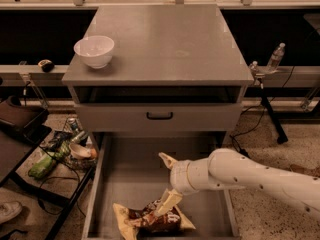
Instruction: Place brown chip bag into middle drawer
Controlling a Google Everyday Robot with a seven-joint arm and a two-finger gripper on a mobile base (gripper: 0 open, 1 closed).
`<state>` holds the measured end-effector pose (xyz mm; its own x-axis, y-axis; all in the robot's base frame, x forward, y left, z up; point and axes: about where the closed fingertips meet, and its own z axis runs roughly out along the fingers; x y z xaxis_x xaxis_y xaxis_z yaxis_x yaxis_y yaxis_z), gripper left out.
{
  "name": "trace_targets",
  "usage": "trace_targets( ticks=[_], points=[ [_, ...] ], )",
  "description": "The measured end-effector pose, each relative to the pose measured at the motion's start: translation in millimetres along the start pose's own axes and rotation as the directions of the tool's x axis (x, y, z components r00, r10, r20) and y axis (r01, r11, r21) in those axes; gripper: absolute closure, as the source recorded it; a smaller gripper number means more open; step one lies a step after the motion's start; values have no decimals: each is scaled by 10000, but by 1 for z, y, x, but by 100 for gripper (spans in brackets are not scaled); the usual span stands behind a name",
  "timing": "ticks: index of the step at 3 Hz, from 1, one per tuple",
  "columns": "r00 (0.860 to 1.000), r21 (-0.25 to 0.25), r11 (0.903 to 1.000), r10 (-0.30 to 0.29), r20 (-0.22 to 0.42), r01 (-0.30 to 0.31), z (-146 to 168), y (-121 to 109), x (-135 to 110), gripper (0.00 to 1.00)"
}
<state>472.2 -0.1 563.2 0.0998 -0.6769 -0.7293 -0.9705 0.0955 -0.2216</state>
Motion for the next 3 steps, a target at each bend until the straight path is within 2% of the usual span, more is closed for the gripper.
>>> trace_targets(
  ticks=[1,2,3],
  points=[
    [9868,-622,9937,844,-1381,-937,-44,49,-35,0],
    [9547,-900,9908,709,-2890,-1009,-96,62,-57,0],
    [8983,179,9995,298,-4383,-244,-177,23,-89,0]
  ],
)
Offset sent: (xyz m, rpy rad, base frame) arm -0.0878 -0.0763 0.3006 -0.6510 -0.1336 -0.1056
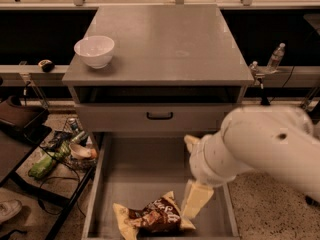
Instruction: Place brown chip bag into middle drawer
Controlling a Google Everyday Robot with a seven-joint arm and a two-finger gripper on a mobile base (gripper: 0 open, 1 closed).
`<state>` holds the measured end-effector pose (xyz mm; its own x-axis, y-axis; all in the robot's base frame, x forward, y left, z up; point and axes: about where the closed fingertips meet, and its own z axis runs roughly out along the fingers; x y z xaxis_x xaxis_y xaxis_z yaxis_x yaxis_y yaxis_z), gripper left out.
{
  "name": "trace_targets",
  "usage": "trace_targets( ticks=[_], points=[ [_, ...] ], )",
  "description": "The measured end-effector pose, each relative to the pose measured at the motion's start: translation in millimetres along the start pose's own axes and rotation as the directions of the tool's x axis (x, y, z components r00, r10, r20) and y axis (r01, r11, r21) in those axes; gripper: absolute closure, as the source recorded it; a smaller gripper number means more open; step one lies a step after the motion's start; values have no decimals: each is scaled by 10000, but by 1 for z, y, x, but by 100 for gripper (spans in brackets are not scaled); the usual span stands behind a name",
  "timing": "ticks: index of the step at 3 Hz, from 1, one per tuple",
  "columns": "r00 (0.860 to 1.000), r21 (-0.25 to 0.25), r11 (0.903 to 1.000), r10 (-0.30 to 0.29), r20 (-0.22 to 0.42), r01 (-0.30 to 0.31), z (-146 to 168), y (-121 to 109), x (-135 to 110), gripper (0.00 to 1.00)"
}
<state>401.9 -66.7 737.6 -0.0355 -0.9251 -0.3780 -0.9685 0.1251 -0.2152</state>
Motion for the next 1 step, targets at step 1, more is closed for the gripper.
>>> trace_targets(
  ticks=[1],
  points=[
    [9922,1671,9859,231,-1221,-24,-74,-53,12,0]
  ],
)
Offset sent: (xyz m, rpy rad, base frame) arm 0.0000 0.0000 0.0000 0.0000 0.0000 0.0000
